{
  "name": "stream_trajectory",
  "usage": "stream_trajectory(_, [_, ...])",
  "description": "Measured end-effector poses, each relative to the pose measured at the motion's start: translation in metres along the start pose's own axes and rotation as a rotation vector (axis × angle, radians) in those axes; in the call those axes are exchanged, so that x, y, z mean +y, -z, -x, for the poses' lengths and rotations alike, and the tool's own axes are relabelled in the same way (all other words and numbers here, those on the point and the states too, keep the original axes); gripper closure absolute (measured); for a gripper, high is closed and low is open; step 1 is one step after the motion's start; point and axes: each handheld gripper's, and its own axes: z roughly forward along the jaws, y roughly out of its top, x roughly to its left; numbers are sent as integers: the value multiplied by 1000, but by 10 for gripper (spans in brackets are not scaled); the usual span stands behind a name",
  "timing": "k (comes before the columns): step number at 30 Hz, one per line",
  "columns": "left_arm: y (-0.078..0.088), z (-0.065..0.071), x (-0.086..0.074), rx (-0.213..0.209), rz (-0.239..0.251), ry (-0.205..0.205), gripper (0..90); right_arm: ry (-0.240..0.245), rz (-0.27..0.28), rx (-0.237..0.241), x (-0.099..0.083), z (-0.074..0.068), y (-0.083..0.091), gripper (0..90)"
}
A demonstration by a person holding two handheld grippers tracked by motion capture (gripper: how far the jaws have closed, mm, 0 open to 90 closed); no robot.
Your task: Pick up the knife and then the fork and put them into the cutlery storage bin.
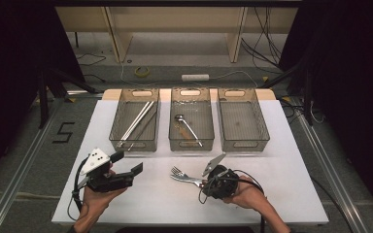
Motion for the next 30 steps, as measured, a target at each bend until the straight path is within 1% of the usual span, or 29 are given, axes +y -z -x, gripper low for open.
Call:
stream_trajectory(2, [0,0,0,-1,-1,0,155,5,12,-6,4,3,8,656])
stream_trajectory(4, [0,0,0,1,-1,-1,155,19,0,-24,8,8,13,593])
stream_trajectory(5, [0,0,0,1,-1,-1,155,21,4,-30,10,10,15,566])
stream_trajectory(6, [0,0,0,1,0,-1,155,16,-2,-32,12,12,17,543])
stream_trajectory(7, [0,0,0,1,0,-1,155,20,-4,-30,13,15,17,516])
stream_trajectory(9, [0,0,0,1,-2,-2,155,18,-25,-50,14,19,17,462])
stream_trajectory(14, [0,0,0,2,-2,-2,155,31,-52,-65,14,29,12,399])
stream_trajectory(17, [0,0,0,2,-1,-1,155,40,-75,-72,15,32,9,393])
stream_trajectory(20, [0,0,0,2,-1,-2,155,42,-95,-81,16,35,6,412])
stream_trajectory(21, [0,0,0,1,-1,-1,155,38,-99,-78,16,35,5,422])
stream_trajectory(24, [0,0,0,2,-1,-1,155,50,-118,-72,17,37,1,482])
stream_trajectory(27, [0,0,0,2,-1,-1,155,53,-131,-71,17,37,-1,512])
stream_trajectory(30, [0,0,0,1,-1,-2,155,74,-143,-71,17,36,-4,550])
